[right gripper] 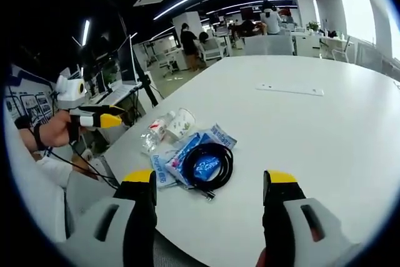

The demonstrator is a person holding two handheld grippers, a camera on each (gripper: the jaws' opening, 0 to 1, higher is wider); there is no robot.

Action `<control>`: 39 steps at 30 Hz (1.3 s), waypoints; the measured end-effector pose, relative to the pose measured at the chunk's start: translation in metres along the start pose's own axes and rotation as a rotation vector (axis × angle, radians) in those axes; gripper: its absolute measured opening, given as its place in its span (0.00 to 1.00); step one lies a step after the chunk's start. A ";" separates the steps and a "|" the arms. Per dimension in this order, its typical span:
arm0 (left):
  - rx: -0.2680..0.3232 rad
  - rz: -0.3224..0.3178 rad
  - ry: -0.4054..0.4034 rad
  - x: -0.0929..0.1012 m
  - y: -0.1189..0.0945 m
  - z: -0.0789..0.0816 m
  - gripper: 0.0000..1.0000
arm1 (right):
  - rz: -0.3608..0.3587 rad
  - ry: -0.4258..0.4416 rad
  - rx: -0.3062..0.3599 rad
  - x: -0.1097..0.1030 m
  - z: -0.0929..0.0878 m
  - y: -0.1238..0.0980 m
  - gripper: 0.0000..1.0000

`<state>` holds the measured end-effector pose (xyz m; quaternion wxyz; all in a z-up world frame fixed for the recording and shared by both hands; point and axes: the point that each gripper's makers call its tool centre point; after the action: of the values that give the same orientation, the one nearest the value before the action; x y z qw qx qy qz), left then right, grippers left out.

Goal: Arrange the tabletop items into an orderly group along one side of the table until the central work area is clear of visible clutter.

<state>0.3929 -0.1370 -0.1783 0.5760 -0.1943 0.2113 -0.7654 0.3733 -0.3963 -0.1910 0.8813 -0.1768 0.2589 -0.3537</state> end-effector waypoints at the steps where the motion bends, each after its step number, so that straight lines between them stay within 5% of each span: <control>1: 0.000 0.001 -0.002 0.000 0.000 0.000 0.56 | 0.000 0.001 -0.001 0.000 0.000 0.000 0.69; 39: -0.015 0.031 -0.024 -0.019 0.005 -0.007 0.55 | 0.009 0.004 -0.022 -0.003 -0.008 0.002 0.69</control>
<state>0.3984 -0.1191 -0.1879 0.5887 -0.2044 0.2132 -0.7525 0.3681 -0.3938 -0.1972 0.8803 -0.1844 0.2653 -0.3474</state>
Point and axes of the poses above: the point that each gripper's makers call its tool centre point, and the gripper's own axes: y roughly forward along the fingers, x roughly to its right, z roughly out of its top, and after that the axes turned 8 degrees about z, right-handed
